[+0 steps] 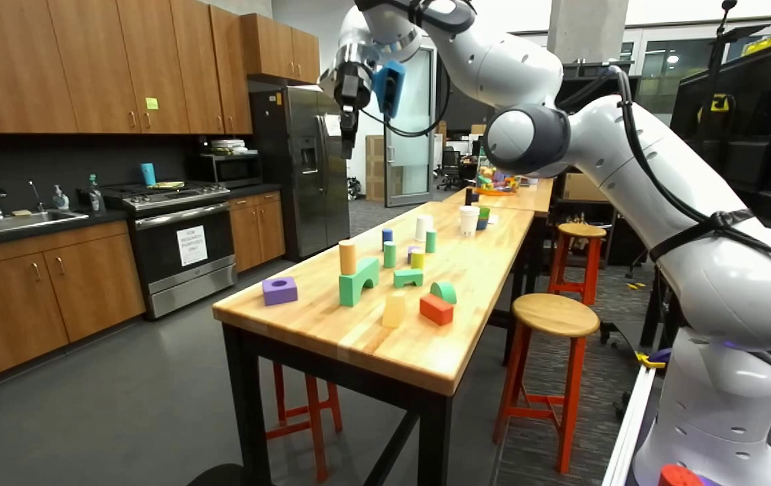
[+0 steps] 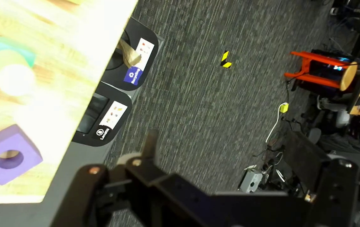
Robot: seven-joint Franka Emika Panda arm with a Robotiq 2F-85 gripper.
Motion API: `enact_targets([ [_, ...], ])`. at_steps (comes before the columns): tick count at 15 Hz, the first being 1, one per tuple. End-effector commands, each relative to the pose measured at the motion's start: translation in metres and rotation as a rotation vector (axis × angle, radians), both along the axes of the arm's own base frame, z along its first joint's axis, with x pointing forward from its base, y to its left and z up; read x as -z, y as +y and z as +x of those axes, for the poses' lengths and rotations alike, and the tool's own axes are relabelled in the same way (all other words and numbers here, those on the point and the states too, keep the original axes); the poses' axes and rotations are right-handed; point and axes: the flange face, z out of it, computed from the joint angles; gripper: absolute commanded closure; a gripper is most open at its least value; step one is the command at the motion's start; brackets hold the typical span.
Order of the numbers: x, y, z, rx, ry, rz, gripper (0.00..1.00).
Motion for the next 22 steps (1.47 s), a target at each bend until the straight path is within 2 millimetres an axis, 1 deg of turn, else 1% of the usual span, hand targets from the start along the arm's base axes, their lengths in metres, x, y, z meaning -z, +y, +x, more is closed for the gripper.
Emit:
enact_targets([
  [1, -0.002, 0.000, 0.002, 0.033, -0.027, -0.060, 0.00],
  [2, -0.004, -0.002, 0.005, 0.070, -0.058, -0.141, 0.00],
  [7, 0.005, -0.002, 0.016, 0.132, -0.118, -0.385, 0.00],
  [10, 0.009, -0.001, 0.019, 0.138, -0.136, -0.546, 0.00],
  [14, 0.010, -0.005, 0.021, 0.118, -0.167, -0.765, 0.00],
  [15, 0.011, -0.005, 0.020, 0.099, -0.160, -0.780, 0.00],
  [16, 0.020, -0.003, 0.025, 0.128, -0.146, -0.722, 0.00],
  [18, 0.020, -0.002, 0.025, 0.118, -0.150, -0.755, 0.00],
  [22, 0.019, -0.003, 0.025, 0.119, -0.150, -0.762, 0.00],
])
